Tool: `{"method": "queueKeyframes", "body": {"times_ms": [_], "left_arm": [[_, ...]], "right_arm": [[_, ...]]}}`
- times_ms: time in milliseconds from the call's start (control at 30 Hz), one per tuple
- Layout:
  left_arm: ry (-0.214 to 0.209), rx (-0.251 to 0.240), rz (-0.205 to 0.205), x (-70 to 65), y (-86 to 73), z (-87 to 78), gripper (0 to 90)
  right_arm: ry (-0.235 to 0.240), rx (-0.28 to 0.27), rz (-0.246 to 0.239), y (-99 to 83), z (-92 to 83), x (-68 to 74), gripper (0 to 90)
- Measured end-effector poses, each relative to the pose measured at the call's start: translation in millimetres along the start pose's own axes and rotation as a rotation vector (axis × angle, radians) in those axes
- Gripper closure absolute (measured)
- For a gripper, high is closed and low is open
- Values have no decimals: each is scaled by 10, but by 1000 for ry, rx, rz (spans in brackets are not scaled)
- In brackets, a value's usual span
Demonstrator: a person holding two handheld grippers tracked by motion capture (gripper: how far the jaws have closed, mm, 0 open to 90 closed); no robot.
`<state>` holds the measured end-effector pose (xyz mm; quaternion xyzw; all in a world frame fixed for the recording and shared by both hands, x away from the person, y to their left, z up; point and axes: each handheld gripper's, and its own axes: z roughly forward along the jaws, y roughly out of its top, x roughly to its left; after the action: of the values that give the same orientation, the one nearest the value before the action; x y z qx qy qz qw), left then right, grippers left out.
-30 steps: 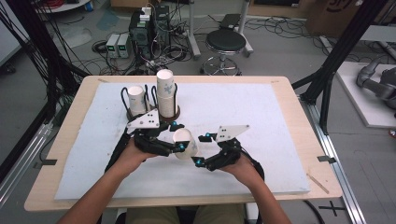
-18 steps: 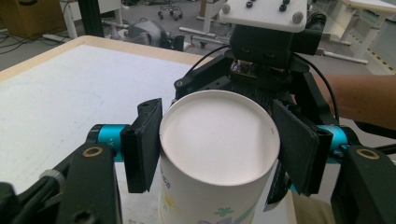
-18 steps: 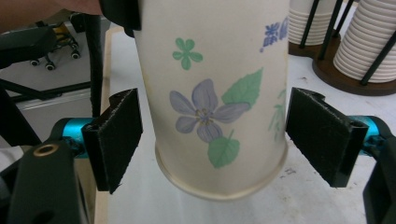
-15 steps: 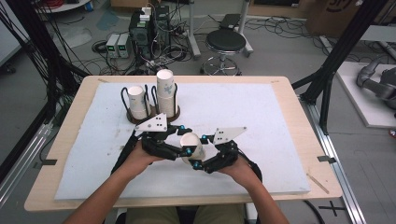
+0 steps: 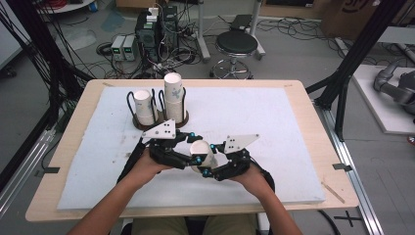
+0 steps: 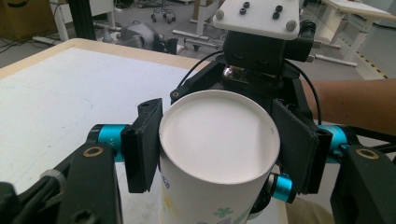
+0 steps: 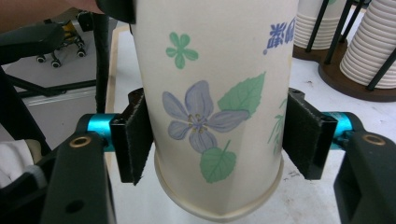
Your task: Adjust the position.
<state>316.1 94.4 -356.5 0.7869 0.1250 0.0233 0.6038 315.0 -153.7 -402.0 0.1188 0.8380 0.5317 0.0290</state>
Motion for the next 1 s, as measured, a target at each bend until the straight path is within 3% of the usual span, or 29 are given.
{"method": "queueKeyframes", "body": {"times_ms": [167,267,600,767,1000], "left_arm": [[-5,8,-22,-5,-16,7,353],[5,27,-65,0,-30,17,148],[-11,53,-35,17,-29,-144,145],[-37,75,-20,34,-32,-218,147],[-52,94,-7,30,-28,-241,149]], "right_arm": [[14,14,5,-1,3,7,362],[18,34,5,-2,4,4,368],[27,100,-30,39,-39,16,374],[56,169,-60,93,-70,14,374],[60,272,-110,234,-104,2,373]]}}
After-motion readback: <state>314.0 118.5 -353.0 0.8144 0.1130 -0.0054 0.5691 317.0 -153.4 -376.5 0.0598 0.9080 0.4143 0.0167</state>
